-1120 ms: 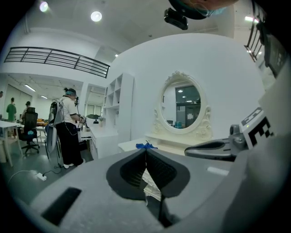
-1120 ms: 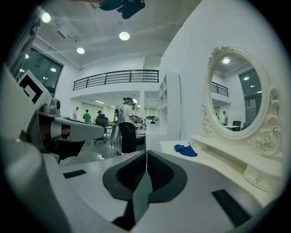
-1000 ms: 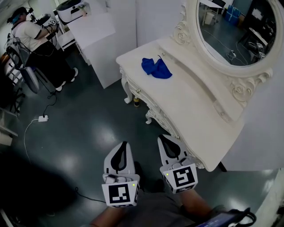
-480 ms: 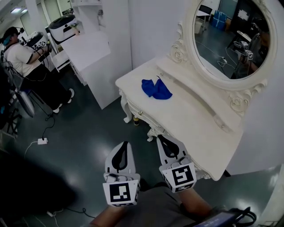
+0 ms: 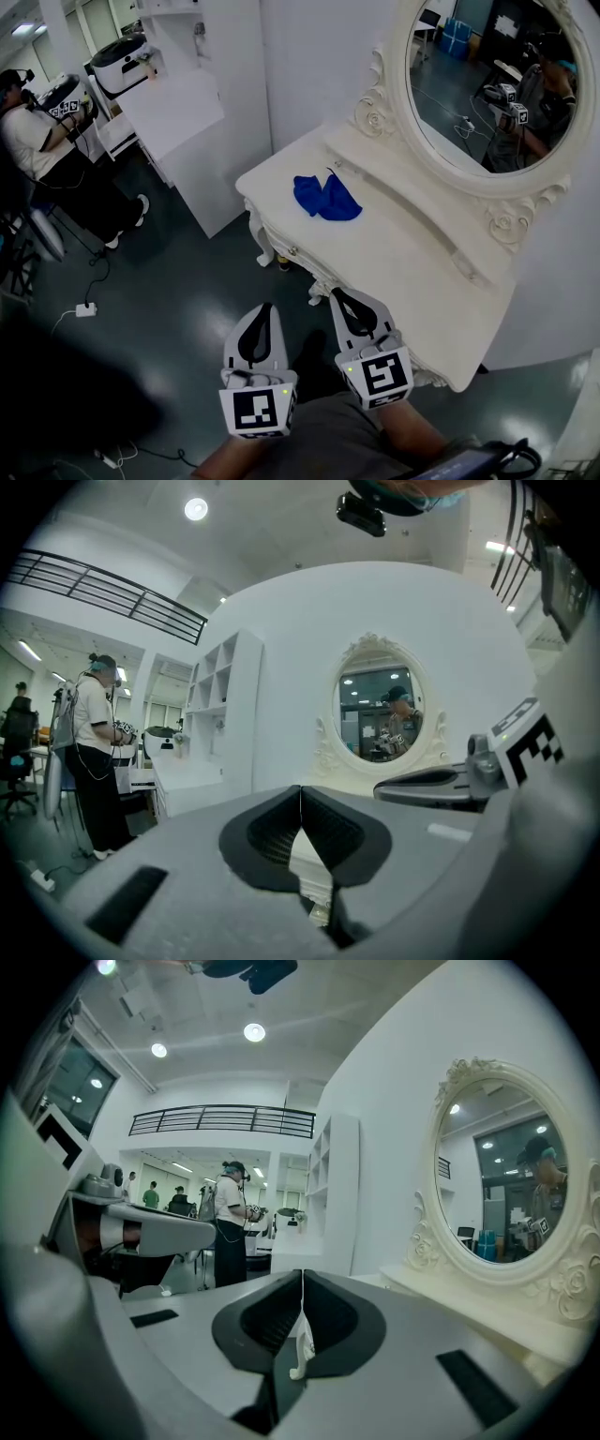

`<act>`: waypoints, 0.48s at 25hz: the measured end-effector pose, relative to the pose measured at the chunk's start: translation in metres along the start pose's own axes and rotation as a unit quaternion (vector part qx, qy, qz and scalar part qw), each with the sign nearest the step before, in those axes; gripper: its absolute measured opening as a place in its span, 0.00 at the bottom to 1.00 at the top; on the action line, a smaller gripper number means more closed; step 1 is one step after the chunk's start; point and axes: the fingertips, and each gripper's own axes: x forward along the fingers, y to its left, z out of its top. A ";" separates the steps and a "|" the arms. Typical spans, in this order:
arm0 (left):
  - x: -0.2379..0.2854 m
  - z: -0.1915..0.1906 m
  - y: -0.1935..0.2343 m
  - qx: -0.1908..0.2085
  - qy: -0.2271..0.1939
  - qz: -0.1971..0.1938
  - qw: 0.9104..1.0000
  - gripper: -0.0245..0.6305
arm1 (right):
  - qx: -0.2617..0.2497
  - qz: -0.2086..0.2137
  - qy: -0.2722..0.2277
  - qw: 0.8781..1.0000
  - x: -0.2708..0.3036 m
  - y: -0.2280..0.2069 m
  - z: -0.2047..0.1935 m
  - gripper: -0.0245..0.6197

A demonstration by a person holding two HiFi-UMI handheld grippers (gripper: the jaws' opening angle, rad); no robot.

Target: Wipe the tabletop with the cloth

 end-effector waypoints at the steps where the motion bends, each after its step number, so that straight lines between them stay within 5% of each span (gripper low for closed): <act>1: 0.007 -0.003 -0.001 0.000 0.005 -0.002 1.000 0.06 | 0.000 -0.001 0.001 1.000 0.005 -0.005 -0.002 0.06; 12: 0.106 -0.031 0.008 0.003 0.058 -0.032 0.998 0.06 | 0.033 -0.012 0.028 0.999 0.082 -0.062 -0.025 0.06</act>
